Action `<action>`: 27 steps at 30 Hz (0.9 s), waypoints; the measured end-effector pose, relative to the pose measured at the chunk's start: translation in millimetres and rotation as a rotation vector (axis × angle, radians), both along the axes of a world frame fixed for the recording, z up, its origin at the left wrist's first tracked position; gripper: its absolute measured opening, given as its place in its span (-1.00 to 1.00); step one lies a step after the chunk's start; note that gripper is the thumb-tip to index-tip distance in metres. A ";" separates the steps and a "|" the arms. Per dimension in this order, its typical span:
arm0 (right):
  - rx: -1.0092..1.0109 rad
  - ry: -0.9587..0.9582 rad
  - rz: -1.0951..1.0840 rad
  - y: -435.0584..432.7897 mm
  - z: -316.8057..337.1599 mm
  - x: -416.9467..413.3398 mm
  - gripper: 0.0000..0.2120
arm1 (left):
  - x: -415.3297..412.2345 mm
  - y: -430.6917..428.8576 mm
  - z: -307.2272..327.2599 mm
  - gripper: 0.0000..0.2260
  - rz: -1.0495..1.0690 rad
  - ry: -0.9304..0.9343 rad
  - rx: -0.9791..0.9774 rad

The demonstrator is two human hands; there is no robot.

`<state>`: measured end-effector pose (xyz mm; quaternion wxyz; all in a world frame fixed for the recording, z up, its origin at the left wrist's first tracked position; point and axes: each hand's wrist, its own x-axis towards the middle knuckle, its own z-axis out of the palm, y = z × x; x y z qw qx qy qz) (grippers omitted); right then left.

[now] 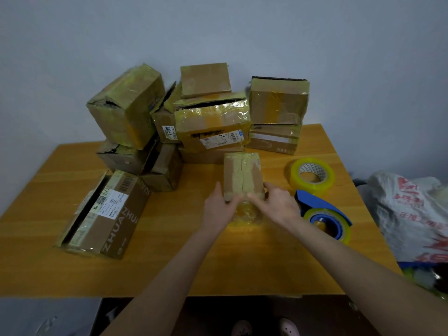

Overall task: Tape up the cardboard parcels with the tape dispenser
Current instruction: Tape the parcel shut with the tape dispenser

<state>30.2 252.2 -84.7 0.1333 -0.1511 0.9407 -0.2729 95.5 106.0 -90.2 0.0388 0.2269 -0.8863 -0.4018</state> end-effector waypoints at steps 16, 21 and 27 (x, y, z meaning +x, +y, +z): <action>-0.198 -0.303 0.047 -4.2 -10.4 -0.6 -0.34 | -6.8 -9.1 -9.8 -0.54 0.000 -0.071 0.272; -0.247 -0.379 -0.052 -2.8 -10.1 -15.4 -0.37 | -15.8 -19.1 -1.3 -0.59 0.107 -0.127 0.216; -0.248 -0.326 -0.133 -26.4 3.5 -27.8 -0.40 | -23.3 -30.1 13.7 -0.60 0.160 -0.186 0.439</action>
